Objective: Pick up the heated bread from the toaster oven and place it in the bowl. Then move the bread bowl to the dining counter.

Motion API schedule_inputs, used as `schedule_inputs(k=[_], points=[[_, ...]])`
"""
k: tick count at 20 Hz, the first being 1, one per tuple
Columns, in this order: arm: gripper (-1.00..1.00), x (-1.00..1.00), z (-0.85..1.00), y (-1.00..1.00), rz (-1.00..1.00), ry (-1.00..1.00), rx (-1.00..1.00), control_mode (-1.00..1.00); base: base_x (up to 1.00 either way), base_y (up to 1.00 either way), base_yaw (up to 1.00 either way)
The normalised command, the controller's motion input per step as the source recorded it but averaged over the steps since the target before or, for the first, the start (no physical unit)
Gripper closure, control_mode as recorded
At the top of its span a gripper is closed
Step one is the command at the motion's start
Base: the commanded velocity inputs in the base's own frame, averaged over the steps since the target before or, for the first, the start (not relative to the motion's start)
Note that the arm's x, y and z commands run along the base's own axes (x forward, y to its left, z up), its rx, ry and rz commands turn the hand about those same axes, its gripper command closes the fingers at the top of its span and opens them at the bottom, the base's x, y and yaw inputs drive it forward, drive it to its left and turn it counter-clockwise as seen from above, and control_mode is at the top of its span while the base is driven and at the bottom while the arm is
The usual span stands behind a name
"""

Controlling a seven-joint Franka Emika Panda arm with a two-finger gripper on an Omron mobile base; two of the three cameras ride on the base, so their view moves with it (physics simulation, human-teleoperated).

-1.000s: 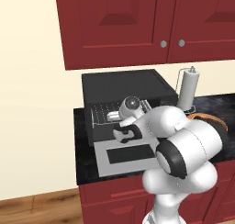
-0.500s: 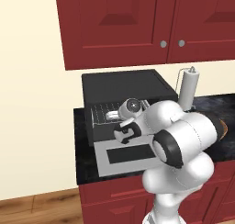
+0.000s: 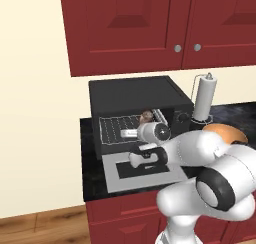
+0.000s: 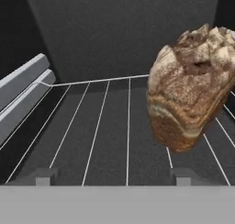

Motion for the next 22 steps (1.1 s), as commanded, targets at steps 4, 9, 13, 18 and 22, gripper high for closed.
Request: schedule_inputs(k=[4, 9, 13, 18, 22], points=[[-1.00, -1.00, 0.03, 0.00, -0.13, 0.67, 0.04, -1.00, 0.00, 0.00, 0.00], [-1.00, -1.00, 0.06, 0.00, -0.15, 0.87, 0.04, -1.00, 0.00, 0.00, 0.00], [-1.00, -1.00, -0.02, 0.00, -0.16, 1.00, 0.00, -1.00, 0.00, 0.00, 0.00], [-1.00, -0.92, 0.17, 0.05, -0.04, -0.08, -0.04, -1.00, 0.00, 0.00, 0.00], [-1.00, 0.01, 0.96, 0.00, -0.04, -0.33, -0.08, -1.00, 0.00, 0.00, 0.00]])
